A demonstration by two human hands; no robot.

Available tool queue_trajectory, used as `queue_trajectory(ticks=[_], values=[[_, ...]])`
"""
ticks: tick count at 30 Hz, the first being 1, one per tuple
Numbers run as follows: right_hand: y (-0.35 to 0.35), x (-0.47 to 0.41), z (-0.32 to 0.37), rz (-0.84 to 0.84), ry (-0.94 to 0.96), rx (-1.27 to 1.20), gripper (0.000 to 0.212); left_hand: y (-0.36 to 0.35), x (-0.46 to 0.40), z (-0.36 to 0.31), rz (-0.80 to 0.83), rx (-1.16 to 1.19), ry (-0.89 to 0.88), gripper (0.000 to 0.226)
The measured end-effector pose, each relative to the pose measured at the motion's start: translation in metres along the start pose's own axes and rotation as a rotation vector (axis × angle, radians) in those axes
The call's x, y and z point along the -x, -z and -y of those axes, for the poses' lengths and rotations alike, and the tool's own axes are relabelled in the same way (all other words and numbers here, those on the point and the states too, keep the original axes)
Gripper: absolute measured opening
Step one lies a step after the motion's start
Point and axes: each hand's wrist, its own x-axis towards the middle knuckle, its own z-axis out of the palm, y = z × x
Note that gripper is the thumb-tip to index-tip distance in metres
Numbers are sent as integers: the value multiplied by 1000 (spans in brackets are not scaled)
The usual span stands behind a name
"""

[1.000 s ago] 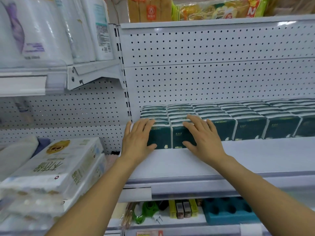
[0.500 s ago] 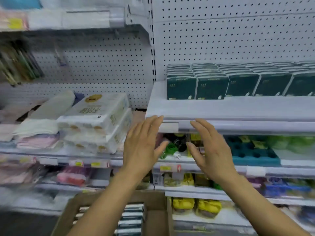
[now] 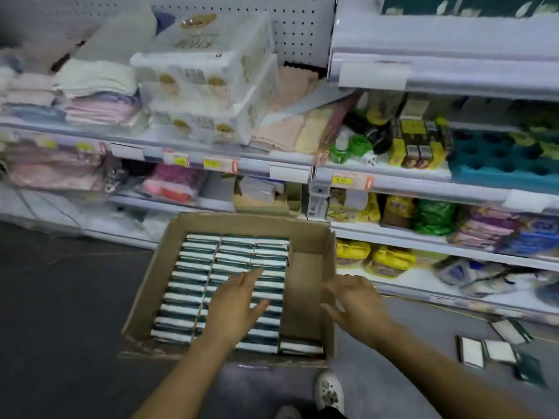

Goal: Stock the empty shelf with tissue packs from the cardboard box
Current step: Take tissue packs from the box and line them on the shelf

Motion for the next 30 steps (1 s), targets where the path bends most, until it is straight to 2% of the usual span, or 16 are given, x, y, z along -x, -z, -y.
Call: queue_trajectory(ticks=[4, 8, 12, 20, 26, 30], values=[[-59, -7, 5, 349, 21, 49, 31, -44, 7, 28, 169, -14, 104, 50], [-106, -20, 22, 600, 73, 221, 19, -92, 7, 50, 281, -31, 145, 28], [-148, -30, 31, 717, 99, 320, 20, -126, -3, 55, 316, -72, 170, 21], [-184, -37, 32, 837, 191, 414, 20, -161, -22, 46, 444, -624, -100, 25], [-188, -42, 31, 789, 152, 384, 16, -167, -33, 57, 502, -663, -216, 25], [-162, -49, 25, 694, 116, 358, 12, -148, -37, 60, 480, -551, -236, 31]])
